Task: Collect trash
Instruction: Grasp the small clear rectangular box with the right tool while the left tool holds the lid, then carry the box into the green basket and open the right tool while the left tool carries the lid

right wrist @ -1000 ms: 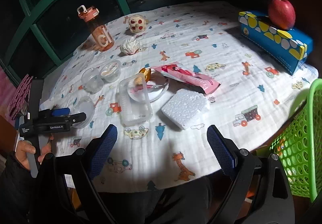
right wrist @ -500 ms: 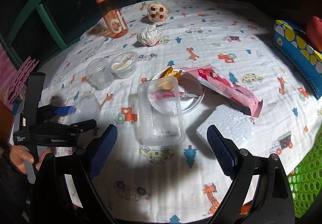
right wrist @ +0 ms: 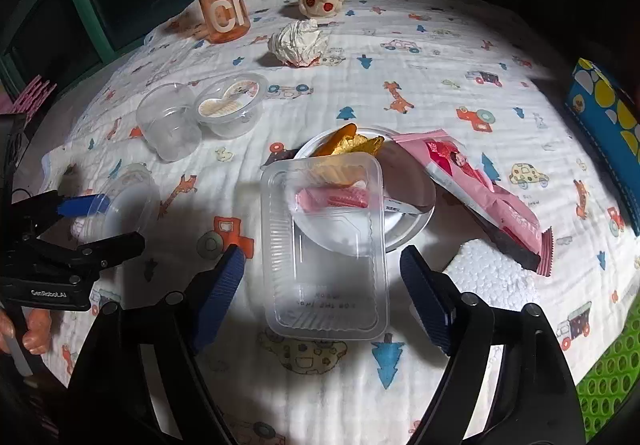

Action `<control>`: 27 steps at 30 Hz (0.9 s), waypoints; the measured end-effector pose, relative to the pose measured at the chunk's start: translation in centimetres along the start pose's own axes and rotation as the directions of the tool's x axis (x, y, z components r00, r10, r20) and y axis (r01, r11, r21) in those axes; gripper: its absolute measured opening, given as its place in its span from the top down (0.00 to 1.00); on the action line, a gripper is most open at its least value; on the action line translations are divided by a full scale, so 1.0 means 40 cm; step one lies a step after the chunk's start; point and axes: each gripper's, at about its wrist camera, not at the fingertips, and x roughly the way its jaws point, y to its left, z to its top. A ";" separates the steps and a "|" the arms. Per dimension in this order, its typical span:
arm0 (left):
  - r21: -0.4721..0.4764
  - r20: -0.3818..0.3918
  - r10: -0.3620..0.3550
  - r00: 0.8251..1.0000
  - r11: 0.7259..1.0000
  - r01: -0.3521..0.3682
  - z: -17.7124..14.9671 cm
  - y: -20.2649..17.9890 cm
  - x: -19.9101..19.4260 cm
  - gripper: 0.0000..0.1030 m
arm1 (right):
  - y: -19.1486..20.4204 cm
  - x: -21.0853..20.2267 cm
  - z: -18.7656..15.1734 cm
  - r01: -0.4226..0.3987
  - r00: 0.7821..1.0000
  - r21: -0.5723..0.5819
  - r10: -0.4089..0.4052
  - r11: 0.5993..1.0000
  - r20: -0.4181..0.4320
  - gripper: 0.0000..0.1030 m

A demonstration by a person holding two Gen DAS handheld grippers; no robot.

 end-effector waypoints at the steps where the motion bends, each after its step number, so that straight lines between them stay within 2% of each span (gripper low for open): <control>1: 0.001 0.003 0.001 1.000 1.000 -0.001 0.001 -0.001 -0.003 0.13 | -0.001 0.004 0.000 0.003 1.000 0.001 -0.003 1.000 -0.004 0.29; 7: 0.008 0.023 0.004 1.000 1.000 -0.004 0.008 -0.012 -0.024 0.13 | -0.013 -0.004 -0.007 -0.010 1.000 0.020 0.010 1.000 0.005 0.44; 20: 0.048 0.070 -0.039 0.997 0.998 0.036 0.016 -0.086 -0.085 0.13 | -0.071 -0.120 -0.061 -0.076 0.995 0.120 0.068 0.990 0.071 0.44; 27: 0.113 0.073 -0.094 0.993 0.990 0.085 0.027 -0.185 -0.109 0.13 | -0.134 -0.211 -0.106 -0.059 0.992 0.183 0.038 0.981 0.118 0.44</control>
